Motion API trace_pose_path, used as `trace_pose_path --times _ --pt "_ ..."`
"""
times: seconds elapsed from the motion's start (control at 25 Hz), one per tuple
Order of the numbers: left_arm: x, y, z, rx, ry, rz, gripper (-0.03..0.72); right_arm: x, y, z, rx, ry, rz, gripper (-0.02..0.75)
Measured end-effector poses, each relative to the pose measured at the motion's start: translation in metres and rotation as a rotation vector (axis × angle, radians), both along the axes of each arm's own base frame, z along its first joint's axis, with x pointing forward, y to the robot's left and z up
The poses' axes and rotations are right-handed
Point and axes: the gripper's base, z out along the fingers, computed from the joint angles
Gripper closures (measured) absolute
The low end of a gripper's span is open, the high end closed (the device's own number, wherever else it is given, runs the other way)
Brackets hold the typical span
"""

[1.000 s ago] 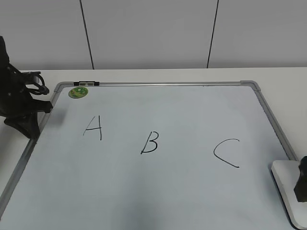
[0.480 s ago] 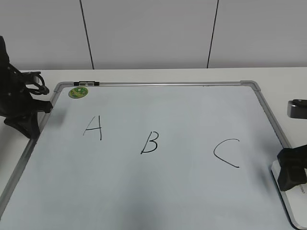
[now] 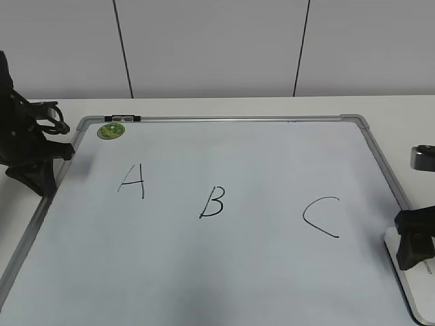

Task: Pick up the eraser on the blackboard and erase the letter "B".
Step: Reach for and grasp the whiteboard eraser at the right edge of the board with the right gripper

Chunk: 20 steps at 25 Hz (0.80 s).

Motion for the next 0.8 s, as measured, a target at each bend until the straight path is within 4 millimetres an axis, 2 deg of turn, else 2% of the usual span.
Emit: trace_pose_path --times 0.52,0.8 --pt "0.000 0.000 0.000 -0.004 0.000 0.003 0.645 0.008 0.002 -0.020 0.011 0.036 0.011 0.096" --pt "0.000 -0.001 0.000 -0.006 -0.001 0.004 0.645 0.009 0.001 -0.022 0.004 0.038 0.017 0.186"
